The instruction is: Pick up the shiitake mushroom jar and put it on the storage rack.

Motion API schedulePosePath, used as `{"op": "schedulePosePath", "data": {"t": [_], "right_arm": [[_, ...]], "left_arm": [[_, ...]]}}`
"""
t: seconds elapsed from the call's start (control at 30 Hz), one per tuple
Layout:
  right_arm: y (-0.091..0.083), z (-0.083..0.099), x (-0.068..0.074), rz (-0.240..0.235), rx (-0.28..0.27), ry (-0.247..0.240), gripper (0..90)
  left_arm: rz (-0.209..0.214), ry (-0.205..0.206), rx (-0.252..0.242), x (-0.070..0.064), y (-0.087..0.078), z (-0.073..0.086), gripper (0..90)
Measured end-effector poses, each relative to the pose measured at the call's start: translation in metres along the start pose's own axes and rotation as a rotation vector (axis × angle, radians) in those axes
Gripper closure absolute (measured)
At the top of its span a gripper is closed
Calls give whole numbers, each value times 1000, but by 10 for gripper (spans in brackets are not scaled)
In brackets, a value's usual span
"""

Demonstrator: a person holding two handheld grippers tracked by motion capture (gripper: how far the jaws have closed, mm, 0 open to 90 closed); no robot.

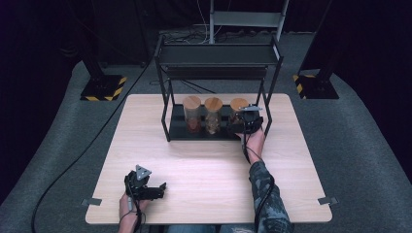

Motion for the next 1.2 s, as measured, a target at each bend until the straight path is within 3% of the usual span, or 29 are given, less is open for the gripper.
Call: {"op": "schedulePosePath", "data": {"t": [0.33, 0.53, 0.7, 1.03, 1.2], "right_arm": [[-23, 19, 10, -29, 92, -64, 0], [-42, 41, 20, -52, 99, -109, 0], [-55, 68, 20, -81, 114, -115, 0], [-73, 132, 15, -86, 176, -127, 0], [-87, 157, 7, -99, 163, -103, 0]], "left_arm": [[0, -1, 0, 0, 0, 0, 2], [0, -1, 0, 0, 0, 0, 2], [0, -1, -1, 0, 0, 0, 2], [0, -1, 0, 0, 0, 0, 2], [0, 0, 0, 0, 0, 0, 2]]}}
Point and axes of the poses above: each handheld gripper's, and its own axes: y roughly forward along the jaws, z roughly out of its underside, x roughly to its left, the point moved 4 cm from there along y, roughly forward along the jaws, and after that the axes turned 7 degrees about x, right-handed, at the moved point
